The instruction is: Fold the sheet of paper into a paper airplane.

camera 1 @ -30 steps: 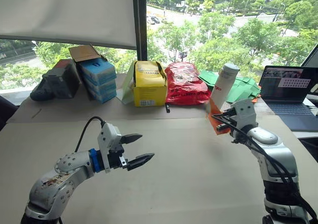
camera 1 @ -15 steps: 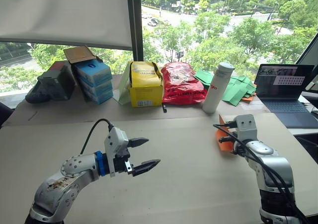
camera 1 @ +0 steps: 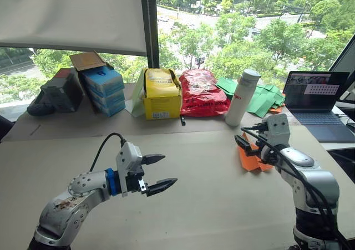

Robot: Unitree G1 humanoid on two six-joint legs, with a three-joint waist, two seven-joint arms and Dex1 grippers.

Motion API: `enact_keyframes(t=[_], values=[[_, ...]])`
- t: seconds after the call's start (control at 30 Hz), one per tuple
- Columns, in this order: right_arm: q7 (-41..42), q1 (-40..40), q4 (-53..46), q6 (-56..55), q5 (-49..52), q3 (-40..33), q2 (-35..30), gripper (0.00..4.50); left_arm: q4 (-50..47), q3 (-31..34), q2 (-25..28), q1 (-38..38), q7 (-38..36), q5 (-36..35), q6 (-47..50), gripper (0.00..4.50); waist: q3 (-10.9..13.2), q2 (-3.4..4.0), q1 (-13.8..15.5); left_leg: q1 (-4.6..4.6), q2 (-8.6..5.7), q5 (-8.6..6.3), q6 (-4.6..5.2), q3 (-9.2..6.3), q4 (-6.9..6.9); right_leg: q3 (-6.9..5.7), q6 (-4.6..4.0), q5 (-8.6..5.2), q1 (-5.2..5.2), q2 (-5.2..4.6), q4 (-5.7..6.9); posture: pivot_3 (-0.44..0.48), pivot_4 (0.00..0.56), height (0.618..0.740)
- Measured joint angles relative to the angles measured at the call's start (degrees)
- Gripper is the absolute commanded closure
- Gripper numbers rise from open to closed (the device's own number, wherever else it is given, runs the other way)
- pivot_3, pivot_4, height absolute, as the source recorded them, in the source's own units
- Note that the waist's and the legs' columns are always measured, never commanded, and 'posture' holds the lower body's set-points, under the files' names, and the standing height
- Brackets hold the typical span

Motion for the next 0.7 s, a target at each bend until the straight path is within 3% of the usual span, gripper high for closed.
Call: enact_keyframes(t=[0.13,0.3,0.43,0.7], values=[[8.3,3.8,-4.9,-6.3,5.7,2.1,-0.4,0.03,1.6,4.8,-0.9,2.0,2.0,-0.2,-0.5,0.00,0.0,0.00,0.0,0.00,0.02,-0.02,0.03,-0.03,-0.01,0.00,0.00,0.00,0.00,0.00,-0.04,0.000,0.150,0.740],[18.9,16.0,-8.2,-18.7,7.5,9.5,-4.3,0.03,4.1,10.4,-4.1,6.6,7.2,1.9,-4.1,0.00,0.0,-0.01,0.4,0.04,-0.02,-0.07,0.12,-0.02,0.04,0.05,0.07,0.02,0.10,-0.07,-0.10,0.000,0.150,0.740],[20.6,23.7,-4.2,-27.3,3.9,14.0,-4.8,0.03,5.0,11.6,-5.3,13.7,8.3,3.4,-6.1,0.00,0.0,-0.04,0.5,0.05,-0.01,-0.07,0.10,0.04,0.05,0.14,0.07,0.02,0.06,-0.10,-0.06,0.000,0.150,0.740],[18.2,23.9,4.2,-37.0,1.4,14.2,-1.5,0.03,4.8,11.7,-5.6,13.9,9.1,4.6,-8.3,0.00,0.0,-0.04,1.1,0.18,0.02,-0.05,0.06,0.01,0.04,0.19,0.01,0.06,0.09,-0.07,0.02,0.000,0.150,0.740]])
